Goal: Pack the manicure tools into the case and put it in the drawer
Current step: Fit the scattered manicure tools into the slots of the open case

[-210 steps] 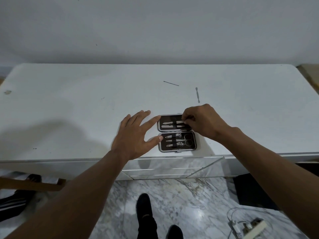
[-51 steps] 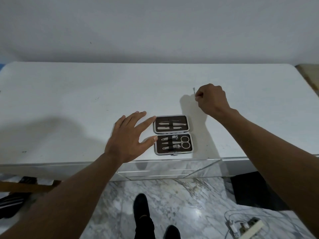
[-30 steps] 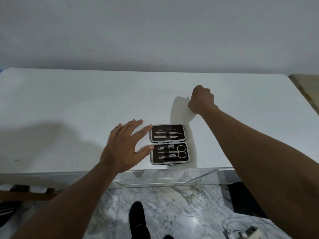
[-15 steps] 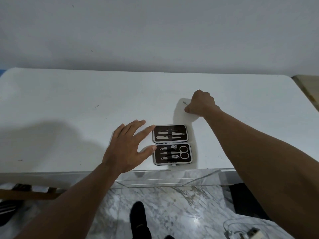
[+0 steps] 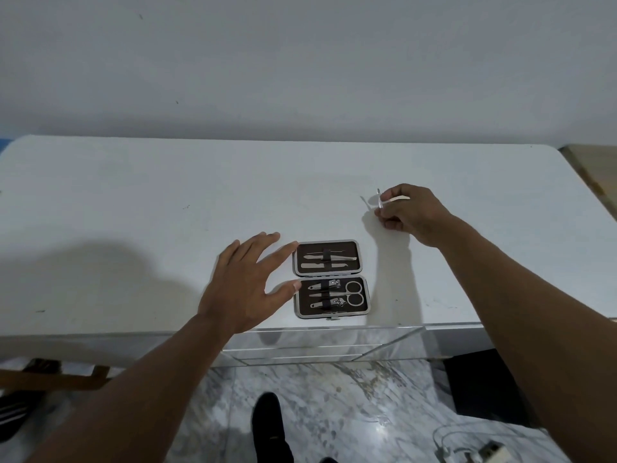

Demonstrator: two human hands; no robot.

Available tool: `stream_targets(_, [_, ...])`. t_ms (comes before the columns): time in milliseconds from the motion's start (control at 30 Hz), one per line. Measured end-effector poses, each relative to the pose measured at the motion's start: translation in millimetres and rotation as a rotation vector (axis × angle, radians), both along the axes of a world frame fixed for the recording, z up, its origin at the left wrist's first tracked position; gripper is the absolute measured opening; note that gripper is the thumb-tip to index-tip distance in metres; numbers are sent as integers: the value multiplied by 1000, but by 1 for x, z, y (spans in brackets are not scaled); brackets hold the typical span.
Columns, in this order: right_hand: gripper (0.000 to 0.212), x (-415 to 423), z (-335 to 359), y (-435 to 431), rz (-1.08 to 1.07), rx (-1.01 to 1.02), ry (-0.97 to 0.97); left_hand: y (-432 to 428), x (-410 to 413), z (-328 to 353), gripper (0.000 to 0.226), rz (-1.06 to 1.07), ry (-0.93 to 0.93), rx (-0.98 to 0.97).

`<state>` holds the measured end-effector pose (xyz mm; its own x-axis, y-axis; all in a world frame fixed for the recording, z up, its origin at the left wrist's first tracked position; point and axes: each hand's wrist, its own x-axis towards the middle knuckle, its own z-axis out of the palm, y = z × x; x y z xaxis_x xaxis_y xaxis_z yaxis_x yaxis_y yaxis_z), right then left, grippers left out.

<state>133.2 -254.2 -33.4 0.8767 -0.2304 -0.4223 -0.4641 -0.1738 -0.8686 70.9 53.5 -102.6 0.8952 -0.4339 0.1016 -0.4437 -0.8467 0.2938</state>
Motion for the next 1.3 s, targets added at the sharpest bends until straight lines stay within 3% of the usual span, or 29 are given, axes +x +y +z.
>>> stream_targets(133, [49,-7,3,0,37,66,0,0,1,0,66,-1,-3,20])
stream_targets(200, [53,-10,4,2,47,96,4,0,1,0,66,-1,-4,18])
stream_targets(533, [6,-30,7,23,-49,195,-163,0,2,0,66,-3,-9,15])
stream_targets(767, [8,-42,-8,30,114,-127,-157,0,2,-1,66,-3,-14,19])
stream_targets(967, [16,-50,-13,32,339,-712,-247,0,2,-2,66,-3,-14,20])
stream_targets(1300, [21,-56,-10,33,630,-950,-412,0,2,-2,65,-6,-19,28])
